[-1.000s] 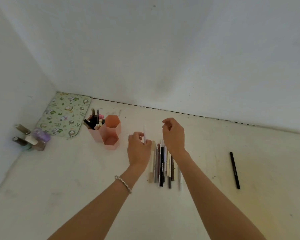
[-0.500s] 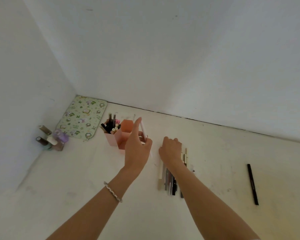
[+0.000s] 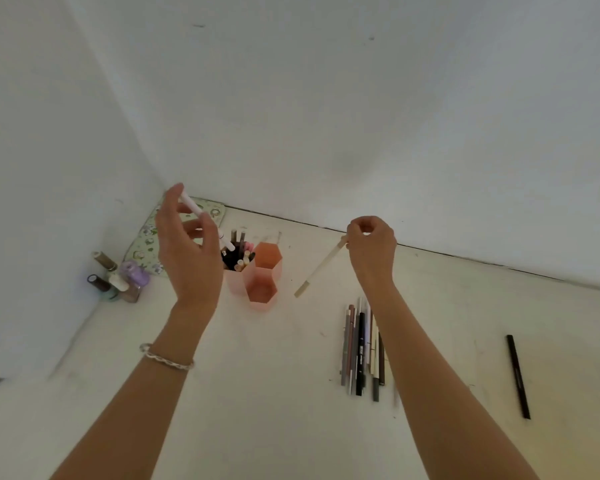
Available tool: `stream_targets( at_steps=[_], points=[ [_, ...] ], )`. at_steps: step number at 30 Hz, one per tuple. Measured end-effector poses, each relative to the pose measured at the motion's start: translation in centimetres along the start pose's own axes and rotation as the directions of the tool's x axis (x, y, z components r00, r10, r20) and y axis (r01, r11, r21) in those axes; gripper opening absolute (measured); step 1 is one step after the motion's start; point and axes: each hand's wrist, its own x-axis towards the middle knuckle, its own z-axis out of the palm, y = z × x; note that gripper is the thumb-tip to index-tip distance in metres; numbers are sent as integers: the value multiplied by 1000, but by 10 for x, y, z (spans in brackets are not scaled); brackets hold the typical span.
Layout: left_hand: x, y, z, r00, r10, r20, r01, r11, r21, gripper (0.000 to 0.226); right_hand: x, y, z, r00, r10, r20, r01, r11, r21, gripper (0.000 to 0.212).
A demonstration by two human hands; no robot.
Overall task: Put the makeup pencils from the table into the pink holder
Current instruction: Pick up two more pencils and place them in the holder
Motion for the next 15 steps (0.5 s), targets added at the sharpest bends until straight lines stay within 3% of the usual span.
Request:
stream_targets(
  at_steps=[6,9,12,15],
  points=[
    [-27,-31,-4,929,143,342,-272,890,366,22,-16,-30,6,991,-87,-105,106,977,187,14],
    [-33,-39,-13,960,102,261,-210,880,427,35,-23,-49,6,963,-193,-190,245,919,310,12],
    [-23,-35,-21,988,72,140,-111,948,298,40,-35,-66,20,928,-312,-204,370,834,410,10],
    [-17,-27,-24,990,75,117,-98,973,208,39,-51,-70,46,874,-464,-142,482,798,360,14]
  ],
)
